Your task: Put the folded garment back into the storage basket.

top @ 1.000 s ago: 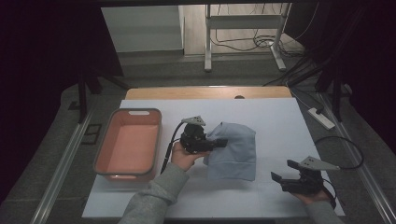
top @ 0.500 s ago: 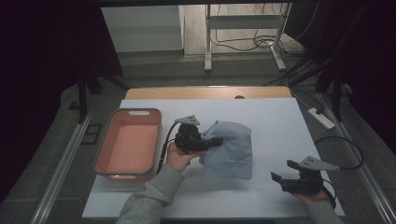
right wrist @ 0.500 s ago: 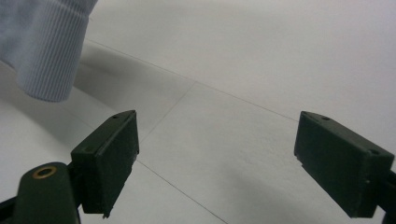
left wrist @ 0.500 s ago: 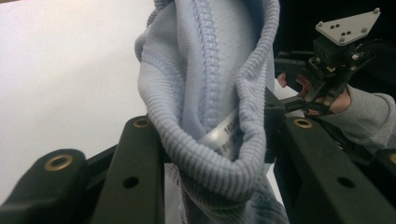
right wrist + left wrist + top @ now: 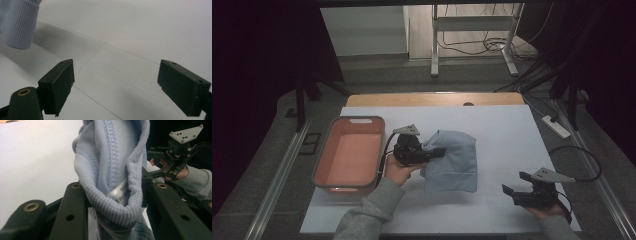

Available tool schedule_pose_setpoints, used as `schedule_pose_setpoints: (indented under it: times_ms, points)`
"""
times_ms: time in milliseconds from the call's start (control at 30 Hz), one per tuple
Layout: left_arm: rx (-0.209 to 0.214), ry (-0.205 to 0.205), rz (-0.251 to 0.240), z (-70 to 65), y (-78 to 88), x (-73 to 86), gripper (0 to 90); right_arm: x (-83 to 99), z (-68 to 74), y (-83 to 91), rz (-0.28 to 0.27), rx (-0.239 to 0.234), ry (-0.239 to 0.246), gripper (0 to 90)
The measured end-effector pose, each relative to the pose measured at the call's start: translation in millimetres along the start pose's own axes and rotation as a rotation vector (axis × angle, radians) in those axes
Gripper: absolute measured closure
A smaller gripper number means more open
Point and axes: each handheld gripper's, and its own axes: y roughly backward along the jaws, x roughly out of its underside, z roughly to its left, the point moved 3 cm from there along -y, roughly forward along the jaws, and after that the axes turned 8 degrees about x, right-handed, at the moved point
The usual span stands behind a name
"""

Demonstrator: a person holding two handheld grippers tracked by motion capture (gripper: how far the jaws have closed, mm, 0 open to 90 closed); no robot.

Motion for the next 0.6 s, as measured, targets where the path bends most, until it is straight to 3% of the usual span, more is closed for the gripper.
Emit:
schedule_pose_setpoints:
  times_ms: [600]
  points:
    - [-0.017, -0.004, -0.02, -1.8, 16.2, 2.2, 62.9, 0.9, -0.3, -0.8, 0.005, 0.004, 0.004, 14.6]
